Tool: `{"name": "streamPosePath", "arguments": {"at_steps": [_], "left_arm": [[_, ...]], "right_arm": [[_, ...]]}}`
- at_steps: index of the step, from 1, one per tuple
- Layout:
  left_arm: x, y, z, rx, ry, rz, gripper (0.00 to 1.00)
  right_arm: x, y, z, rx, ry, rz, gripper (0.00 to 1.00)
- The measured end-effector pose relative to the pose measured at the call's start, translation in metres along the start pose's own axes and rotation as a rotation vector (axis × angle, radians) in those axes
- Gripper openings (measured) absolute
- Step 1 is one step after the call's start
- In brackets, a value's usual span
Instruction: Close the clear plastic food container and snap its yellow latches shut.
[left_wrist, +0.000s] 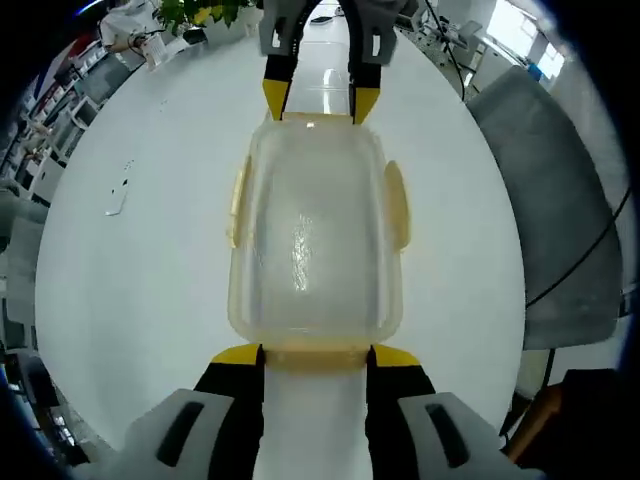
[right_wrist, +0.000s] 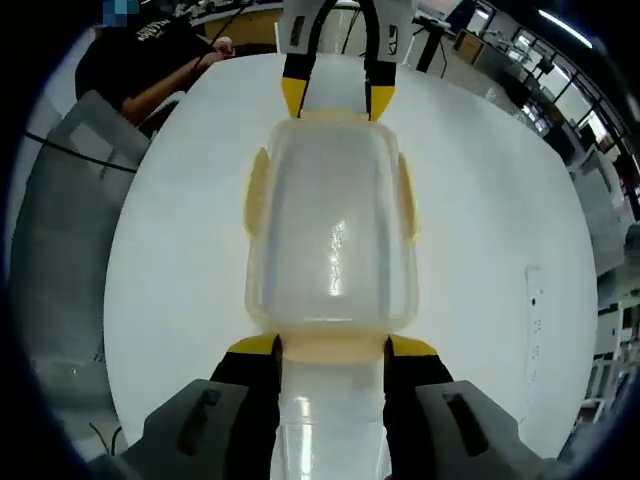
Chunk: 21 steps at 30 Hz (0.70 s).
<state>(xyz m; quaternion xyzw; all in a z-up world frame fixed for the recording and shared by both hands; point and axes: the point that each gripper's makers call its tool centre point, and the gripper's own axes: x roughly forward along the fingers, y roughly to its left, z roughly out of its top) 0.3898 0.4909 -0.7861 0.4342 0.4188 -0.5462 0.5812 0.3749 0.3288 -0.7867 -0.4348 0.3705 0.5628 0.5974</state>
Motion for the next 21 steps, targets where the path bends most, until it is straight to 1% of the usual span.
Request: {"name": "streamPosePath", "arguments": {"at_steps": [3,5,8,11,13,14,18,21], "left_arm": [[-0.006,-0.004,0.006,-0.001,0.005,0.022,0.34],[-0.008,-0.013,0.014,-0.006,0.009,0.027,0.34],[-0.013,-0.015,0.020,-0.003,0.021,0.040,0.34],[-0.019,-0.015,0.030,-0.015,0.014,0.049,0.34],[-0.022,-0.013,0.036,-0.013,0.008,0.060,0.34],[-0.023,-0.011,0.042,-0.013,-0.003,0.060,0.34],[-0.020,-0.009,0.059,-0.007,-0.004,0.060,0.34],[-0.014,-0.006,0.074,-0.005,-0.012,0.054,0.34]], "right_arm": [[-0.007,0.003,-0.001,-0.018,-0.001,-0.011,0.37],[-0.014,0.004,-0.003,-0.029,-0.006,-0.018,0.37],[-0.022,0.006,-0.004,-0.034,-0.026,-0.026,0.37],[-0.029,0.003,-0.009,-0.045,-0.028,-0.034,0.37],[-0.034,0.000,-0.014,-0.037,-0.035,-0.039,0.37],[-0.036,-0.001,-0.019,-0.035,-0.033,-0.042,0.37],[-0.045,-0.005,-0.033,-0.030,-0.034,-0.042,0.37],[-0.051,-0.007,-0.051,-0.029,-0.021,-0.045,0.37]]}}
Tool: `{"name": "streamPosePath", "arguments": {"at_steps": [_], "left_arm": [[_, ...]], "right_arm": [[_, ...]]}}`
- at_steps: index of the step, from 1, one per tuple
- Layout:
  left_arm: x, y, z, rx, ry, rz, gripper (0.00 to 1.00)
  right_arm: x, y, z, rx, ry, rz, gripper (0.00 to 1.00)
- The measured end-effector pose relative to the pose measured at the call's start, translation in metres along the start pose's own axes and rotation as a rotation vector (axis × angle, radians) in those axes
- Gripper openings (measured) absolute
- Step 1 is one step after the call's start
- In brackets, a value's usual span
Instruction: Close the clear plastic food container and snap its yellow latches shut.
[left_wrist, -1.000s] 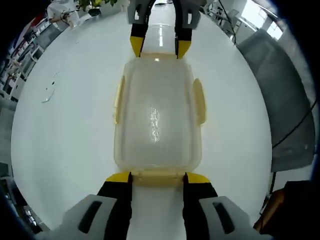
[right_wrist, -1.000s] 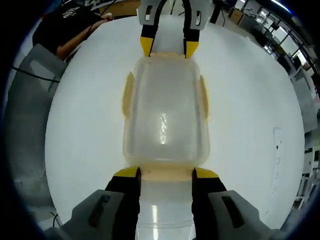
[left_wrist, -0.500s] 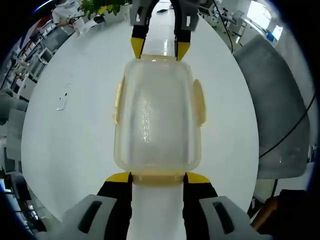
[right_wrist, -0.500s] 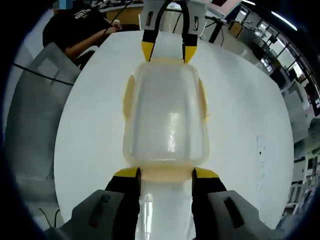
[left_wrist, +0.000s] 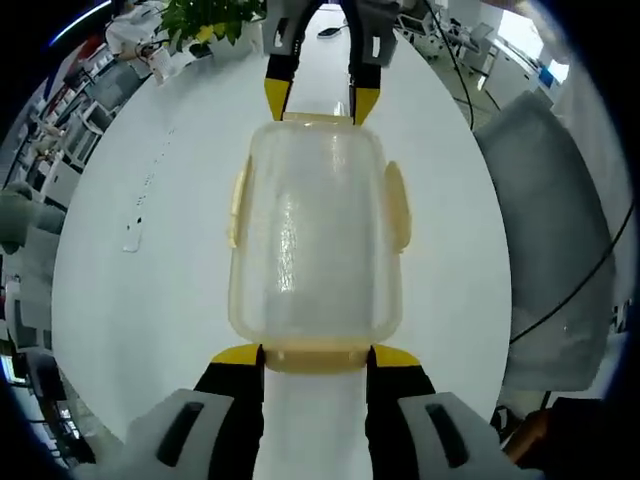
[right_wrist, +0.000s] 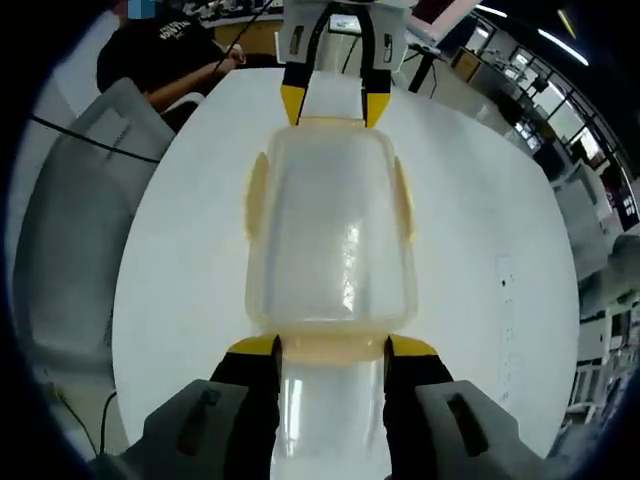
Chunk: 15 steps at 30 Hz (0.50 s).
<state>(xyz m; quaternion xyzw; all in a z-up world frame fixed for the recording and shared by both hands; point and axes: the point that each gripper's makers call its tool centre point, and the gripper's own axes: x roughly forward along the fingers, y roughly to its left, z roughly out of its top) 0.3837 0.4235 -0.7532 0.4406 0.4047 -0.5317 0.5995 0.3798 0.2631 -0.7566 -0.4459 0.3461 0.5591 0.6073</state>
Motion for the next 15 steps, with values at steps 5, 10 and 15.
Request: {"name": "streamPosePath", "arguments": {"at_steps": [5,10,15], "left_arm": [[0.014,0.000,0.033,0.006,-0.028,-0.014,0.34],[0.029,0.001,0.067,0.023,-0.055,-0.026,0.34],[0.042,-0.006,0.100,0.026,-0.076,-0.038,0.34]], "right_arm": [[-0.010,-0.002,-0.029,0.014,0.014,-0.002,0.37],[-0.022,-0.001,-0.065,0.039,0.022,-0.001,0.37],[-0.031,0.002,-0.096,0.056,0.041,0.001,0.37]]}}
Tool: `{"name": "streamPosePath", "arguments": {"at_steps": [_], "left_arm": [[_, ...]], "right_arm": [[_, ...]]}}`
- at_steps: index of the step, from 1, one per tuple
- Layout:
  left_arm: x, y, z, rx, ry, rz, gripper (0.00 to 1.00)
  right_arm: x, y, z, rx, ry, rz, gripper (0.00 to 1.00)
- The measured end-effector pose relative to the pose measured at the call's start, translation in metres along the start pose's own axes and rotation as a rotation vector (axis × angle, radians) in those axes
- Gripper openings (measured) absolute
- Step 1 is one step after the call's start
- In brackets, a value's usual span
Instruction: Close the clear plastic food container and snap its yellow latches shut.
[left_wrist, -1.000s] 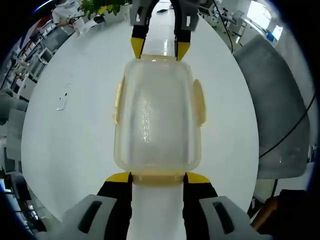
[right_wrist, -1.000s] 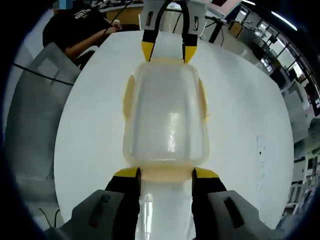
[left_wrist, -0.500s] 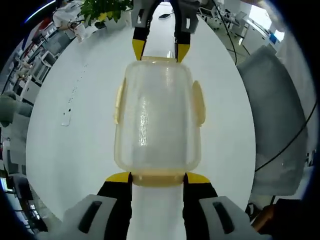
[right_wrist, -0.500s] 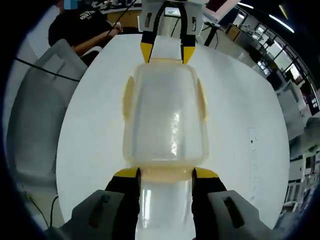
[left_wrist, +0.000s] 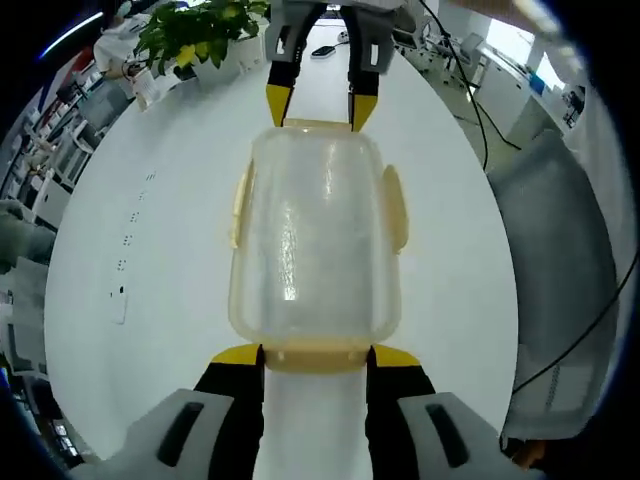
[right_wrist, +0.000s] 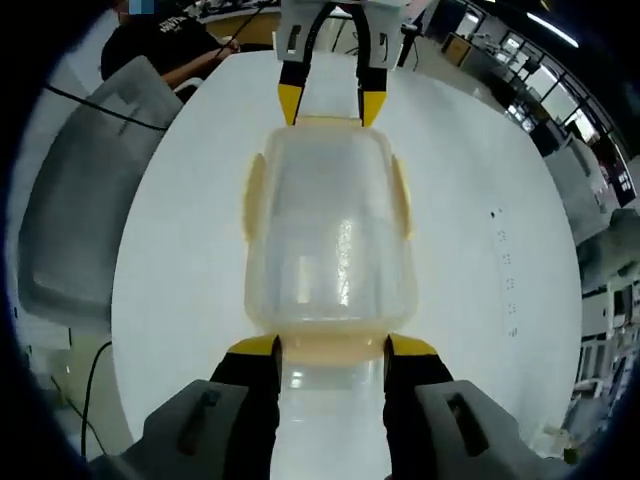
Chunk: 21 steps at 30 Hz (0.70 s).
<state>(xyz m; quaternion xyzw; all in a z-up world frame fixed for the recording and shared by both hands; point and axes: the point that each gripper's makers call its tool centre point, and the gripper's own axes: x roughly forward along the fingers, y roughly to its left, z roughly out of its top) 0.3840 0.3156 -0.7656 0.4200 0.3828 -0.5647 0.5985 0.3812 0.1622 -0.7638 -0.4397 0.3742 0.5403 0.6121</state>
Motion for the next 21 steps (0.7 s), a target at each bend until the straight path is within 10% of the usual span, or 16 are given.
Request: {"name": "streamPosePath", "arguments": {"at_steps": [21], "left_arm": [[0.034,0.008,0.057,0.009,0.049,-0.037,0.34]], "right_arm": [[-0.005,-0.009,-0.071,0.038,0.002,0.024,0.37]]}}
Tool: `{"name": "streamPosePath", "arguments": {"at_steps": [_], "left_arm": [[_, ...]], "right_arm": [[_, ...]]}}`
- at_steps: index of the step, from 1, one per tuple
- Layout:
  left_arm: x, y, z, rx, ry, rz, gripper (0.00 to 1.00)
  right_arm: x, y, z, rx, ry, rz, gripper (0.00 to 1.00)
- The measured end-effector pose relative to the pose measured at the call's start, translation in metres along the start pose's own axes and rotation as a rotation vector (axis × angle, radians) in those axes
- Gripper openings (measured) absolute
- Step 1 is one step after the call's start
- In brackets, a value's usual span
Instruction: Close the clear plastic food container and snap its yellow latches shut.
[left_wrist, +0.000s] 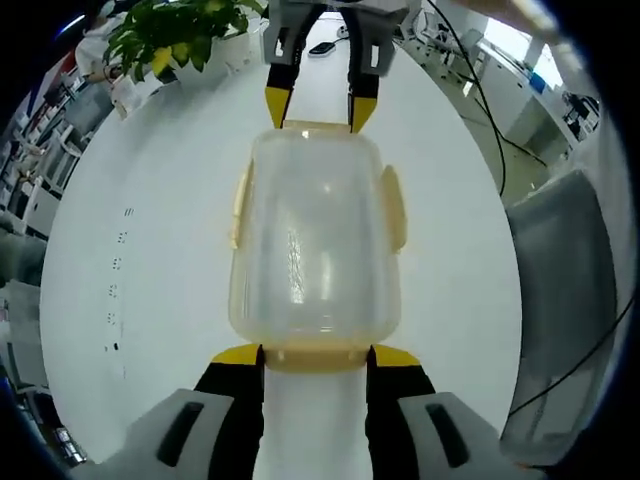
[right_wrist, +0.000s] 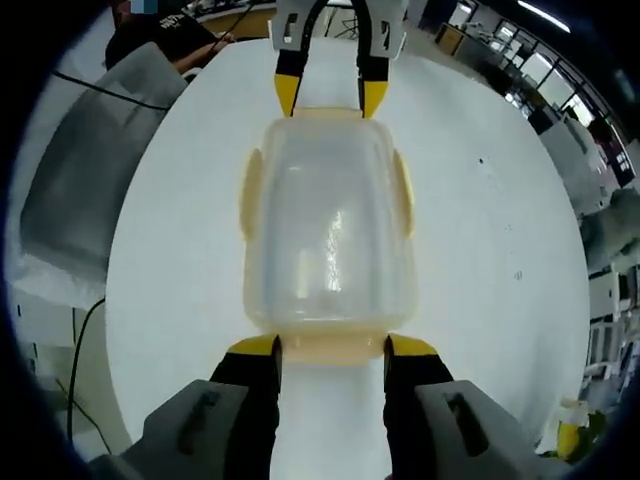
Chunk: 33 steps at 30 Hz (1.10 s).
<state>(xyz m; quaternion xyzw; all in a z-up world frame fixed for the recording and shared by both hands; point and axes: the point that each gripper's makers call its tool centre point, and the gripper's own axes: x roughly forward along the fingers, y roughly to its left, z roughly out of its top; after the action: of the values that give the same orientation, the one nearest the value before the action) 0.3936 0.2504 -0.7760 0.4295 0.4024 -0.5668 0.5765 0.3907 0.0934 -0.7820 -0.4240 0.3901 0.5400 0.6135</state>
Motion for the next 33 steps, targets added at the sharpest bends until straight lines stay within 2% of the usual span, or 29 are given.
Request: {"name": "streamPosePath", "arguments": {"at_steps": [7,12,17,23,26,31,33], "left_arm": [[-0.002,0.000,-0.007,-0.015,0.030,-0.019,0.34],[-0.002,0.001,-0.012,-0.020,0.038,-0.023,0.34],[0.009,0.000,-0.013,-0.017,0.058,-0.018,0.34],[0.009,0.004,-0.007,-0.010,0.038,-0.024,0.34],[0.010,0.004,-0.005,0.002,0.037,-0.029,0.34],[0.012,0.004,-0.006,0.009,0.044,-0.032,0.35],[0.012,0.003,-0.007,0.038,0.039,-0.020,0.34]], "right_arm": [[0.001,0.005,0.006,-0.005,-0.031,0.019,0.37],[0.006,0.006,0.009,-0.011,-0.030,0.027,0.38],[0.006,0.007,0.005,-0.006,-0.021,0.041,0.38],[0.005,0.008,-0.002,0.020,-0.029,0.038,0.38],[0.006,0.010,-0.006,0.006,-0.022,0.026,0.38],[0.006,0.011,-0.009,0.049,-0.028,0.022,0.36],[0.008,0.014,-0.014,0.077,-0.028,0.028,0.34]]}}
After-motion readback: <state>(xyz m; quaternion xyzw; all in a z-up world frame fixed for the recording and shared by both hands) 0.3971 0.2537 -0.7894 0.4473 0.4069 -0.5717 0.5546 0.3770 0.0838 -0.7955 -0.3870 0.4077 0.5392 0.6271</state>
